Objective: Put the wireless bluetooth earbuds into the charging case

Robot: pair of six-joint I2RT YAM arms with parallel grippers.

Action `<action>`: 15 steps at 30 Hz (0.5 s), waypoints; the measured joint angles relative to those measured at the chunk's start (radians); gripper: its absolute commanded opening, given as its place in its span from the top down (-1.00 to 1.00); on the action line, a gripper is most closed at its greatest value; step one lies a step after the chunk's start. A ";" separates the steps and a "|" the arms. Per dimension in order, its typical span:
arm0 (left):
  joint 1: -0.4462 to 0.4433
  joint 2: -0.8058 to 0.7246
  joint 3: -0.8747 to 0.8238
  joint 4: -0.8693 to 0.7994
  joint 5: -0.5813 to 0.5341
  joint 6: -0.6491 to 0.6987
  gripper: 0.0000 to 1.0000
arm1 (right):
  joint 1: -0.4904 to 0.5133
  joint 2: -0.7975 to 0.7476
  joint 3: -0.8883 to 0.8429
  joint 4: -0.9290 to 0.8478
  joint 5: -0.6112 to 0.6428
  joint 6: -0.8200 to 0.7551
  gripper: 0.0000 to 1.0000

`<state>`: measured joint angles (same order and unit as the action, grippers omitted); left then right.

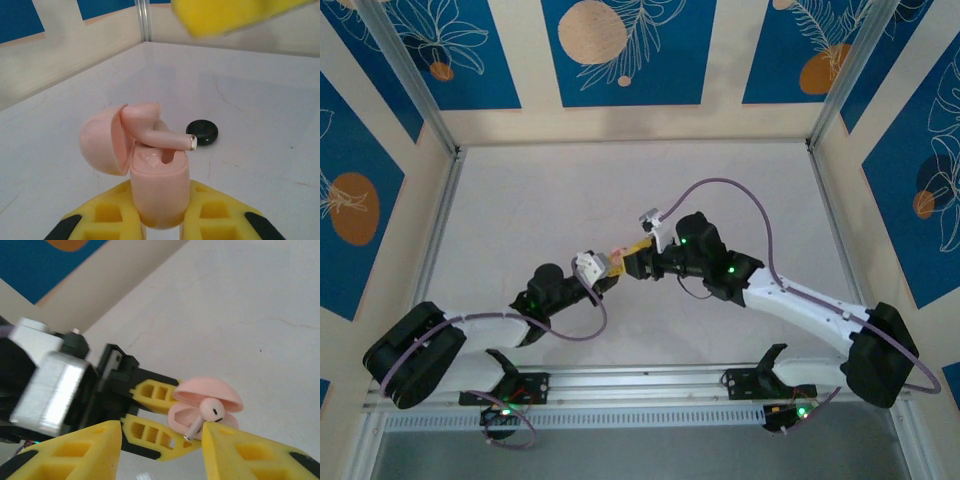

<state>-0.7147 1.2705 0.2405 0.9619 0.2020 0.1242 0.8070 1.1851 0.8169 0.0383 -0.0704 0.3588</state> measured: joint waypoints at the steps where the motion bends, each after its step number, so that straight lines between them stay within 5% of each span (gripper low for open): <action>1: 0.000 0.000 -0.005 0.010 0.004 0.008 0.77 | -0.006 -0.013 -0.001 0.002 -0.014 0.000 0.09; 15: -0.002 0.047 -0.018 0.114 0.076 0.043 0.77 | -0.131 -0.015 -0.016 -0.032 -0.238 0.035 0.25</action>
<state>-0.7162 1.3178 0.2230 1.0756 0.2775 0.1677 0.6758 1.1698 0.8013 0.0059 -0.3084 0.3943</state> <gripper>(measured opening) 0.156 0.377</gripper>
